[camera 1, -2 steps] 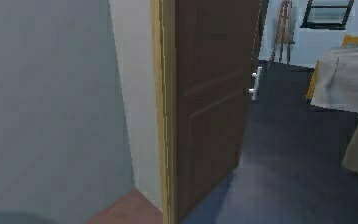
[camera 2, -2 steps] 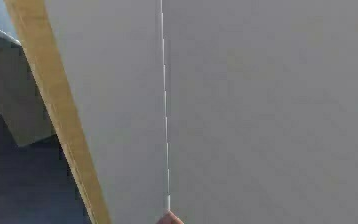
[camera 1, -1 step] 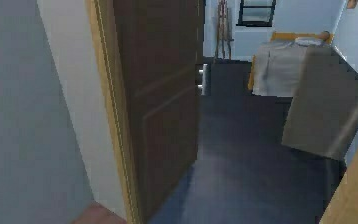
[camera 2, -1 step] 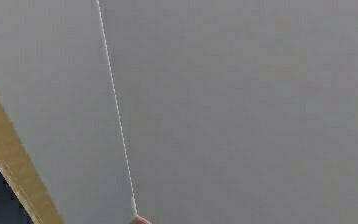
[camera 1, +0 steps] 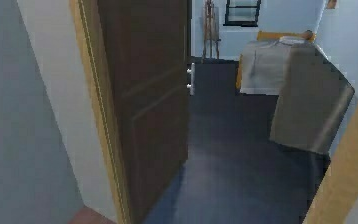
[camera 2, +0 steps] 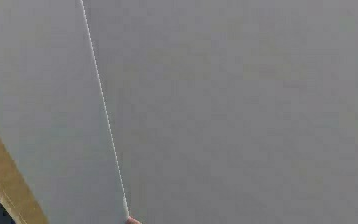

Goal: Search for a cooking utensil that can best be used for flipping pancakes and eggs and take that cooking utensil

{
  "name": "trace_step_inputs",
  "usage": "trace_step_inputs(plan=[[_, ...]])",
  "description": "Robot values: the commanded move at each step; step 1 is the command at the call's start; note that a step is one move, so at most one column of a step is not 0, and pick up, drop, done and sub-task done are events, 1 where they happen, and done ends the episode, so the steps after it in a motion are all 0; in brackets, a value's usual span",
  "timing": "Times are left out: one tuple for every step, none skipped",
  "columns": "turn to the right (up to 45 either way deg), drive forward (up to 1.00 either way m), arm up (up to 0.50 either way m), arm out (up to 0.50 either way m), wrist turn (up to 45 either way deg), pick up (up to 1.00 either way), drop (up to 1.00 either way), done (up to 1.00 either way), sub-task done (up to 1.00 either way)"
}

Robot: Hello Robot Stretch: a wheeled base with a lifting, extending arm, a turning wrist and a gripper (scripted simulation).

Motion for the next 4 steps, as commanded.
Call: trace_step_inputs(plan=[[0.0,0.65,0.0,0.0,0.0,0.0,0.0,0.0,0.0],[24.0,0.0,0.0,0.0,0.0,0.0,0.0,0.0,0.0],[0.0,1.0,0.0,0.0,0.0,0.0,0.0,0.0,0.0],[9.0,0.0,0.0,0.0,0.0,0.0,0.0,0.0,0.0]])
